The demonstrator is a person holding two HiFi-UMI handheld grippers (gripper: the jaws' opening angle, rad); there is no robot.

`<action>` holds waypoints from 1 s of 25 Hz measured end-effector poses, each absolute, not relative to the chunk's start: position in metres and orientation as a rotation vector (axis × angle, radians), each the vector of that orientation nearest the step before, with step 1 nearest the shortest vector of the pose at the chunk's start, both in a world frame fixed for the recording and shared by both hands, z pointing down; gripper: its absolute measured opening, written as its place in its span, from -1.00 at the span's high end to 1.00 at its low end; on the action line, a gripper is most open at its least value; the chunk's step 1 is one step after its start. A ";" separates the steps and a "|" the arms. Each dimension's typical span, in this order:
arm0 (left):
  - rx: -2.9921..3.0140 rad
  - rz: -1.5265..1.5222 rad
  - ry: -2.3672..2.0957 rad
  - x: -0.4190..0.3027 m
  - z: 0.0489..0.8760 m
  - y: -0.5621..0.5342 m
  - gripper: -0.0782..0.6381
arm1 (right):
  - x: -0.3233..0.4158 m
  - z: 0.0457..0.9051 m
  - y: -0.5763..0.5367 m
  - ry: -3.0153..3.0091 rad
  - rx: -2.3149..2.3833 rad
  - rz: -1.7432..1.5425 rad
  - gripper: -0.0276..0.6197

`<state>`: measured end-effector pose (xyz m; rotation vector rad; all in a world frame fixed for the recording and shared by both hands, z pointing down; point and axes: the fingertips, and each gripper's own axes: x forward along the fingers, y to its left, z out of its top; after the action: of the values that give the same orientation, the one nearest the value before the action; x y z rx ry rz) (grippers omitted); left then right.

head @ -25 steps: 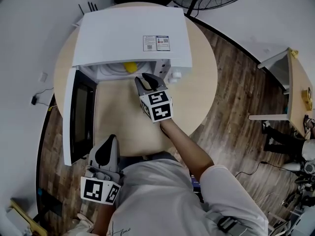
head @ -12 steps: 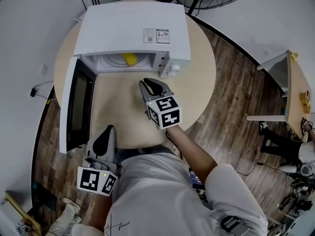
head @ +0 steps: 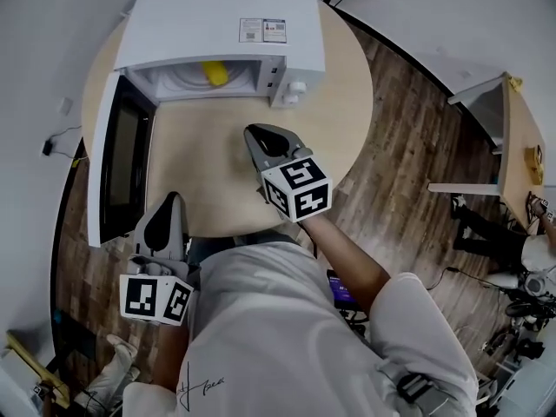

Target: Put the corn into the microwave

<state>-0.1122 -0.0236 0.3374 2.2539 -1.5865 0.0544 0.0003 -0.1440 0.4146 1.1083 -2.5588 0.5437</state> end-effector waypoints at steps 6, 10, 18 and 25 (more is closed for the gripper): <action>2.249 0.063 -1.607 -0.114 0.336 -0.021 0.81 | 0.007 0.402 -0.133 -2.586 1.084 0.559 0.88; 2.254 0.074 -1.612 -0.110 0.335 -0.019 0.81 | 0.015 0.396 -0.124 -2.590 1.053 0.542 0.88; 2.215 0.081 -1.621 -0.107 0.344 -0.008 0.81 | 0.027 0.384 -0.110 -2.599 1.012 0.536 0.88; 2.176 0.102 -1.641 -0.113 0.351 -0.007 0.81 | 0.038 0.383 -0.084 -2.574 1.054 0.543 0.88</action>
<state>-0.1128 -0.0066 0.3510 2.1760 -1.6411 0.1016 0.0384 -0.0841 0.3829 1.0543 -2.5744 0.5430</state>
